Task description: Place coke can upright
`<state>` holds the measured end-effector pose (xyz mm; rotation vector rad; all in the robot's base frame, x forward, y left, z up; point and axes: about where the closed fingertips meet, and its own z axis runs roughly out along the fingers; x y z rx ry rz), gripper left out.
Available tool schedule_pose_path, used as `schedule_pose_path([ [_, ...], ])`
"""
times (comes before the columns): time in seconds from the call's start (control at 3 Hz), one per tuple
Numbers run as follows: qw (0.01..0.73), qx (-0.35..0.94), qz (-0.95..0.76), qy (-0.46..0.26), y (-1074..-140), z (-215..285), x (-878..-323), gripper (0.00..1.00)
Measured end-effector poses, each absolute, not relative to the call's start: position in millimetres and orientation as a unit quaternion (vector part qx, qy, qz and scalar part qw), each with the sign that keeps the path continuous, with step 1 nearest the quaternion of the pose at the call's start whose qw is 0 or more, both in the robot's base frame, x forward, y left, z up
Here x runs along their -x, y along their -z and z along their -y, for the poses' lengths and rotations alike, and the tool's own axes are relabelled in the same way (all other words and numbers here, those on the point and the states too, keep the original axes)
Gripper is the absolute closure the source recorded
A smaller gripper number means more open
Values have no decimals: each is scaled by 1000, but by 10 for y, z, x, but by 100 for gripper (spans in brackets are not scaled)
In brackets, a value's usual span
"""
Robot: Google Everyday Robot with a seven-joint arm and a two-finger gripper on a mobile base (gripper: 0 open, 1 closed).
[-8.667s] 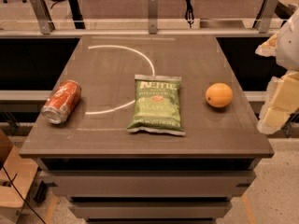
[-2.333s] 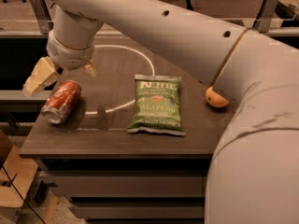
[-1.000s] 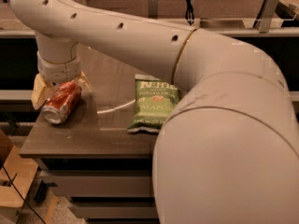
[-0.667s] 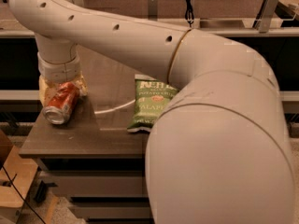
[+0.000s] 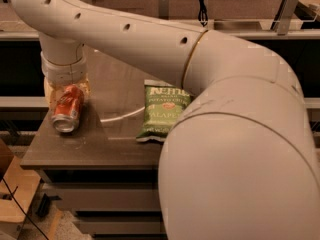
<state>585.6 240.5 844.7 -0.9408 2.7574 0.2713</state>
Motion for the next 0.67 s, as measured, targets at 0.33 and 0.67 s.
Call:
schedule_pose_path([
  [0.33, 130, 336, -922, -144, -8551, -2415, -5862, 100],
  [0.67, 163, 355, -890, -234, -8676, -2440, -5935, 100],
])
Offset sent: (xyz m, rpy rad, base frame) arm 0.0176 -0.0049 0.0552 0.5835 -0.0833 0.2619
